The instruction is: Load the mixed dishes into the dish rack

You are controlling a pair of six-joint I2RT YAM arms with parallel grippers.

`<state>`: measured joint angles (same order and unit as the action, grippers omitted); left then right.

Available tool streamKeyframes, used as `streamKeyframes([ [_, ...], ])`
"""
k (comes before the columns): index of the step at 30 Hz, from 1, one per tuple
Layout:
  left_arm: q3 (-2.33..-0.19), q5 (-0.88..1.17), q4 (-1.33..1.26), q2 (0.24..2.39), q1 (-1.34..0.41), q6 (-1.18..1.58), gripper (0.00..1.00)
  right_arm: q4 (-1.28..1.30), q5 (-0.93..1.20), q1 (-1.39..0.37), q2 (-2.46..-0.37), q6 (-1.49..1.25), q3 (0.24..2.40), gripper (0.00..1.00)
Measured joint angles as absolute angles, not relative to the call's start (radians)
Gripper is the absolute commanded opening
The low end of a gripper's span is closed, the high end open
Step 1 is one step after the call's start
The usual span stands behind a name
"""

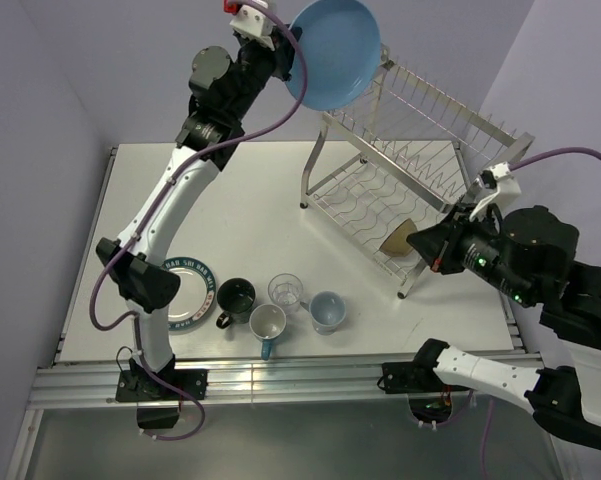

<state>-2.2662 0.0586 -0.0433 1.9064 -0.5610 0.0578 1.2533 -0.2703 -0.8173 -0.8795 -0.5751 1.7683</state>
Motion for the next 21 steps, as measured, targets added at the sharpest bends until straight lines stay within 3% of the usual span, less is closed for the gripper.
streamKeyframes([
  [8, -2.296, 0.038, -0.228, 2.018, -0.575, -0.107, 0.0, 1.241, -0.189, -0.817, -0.868, -0.635, 1.601, 0.0],
  [21, -2.268, -0.083, -0.528, 2.134, -0.668, -0.273, 0.0, 1.194, -0.147, -0.817, -0.851, -0.652, 1.509, 0.0],
])
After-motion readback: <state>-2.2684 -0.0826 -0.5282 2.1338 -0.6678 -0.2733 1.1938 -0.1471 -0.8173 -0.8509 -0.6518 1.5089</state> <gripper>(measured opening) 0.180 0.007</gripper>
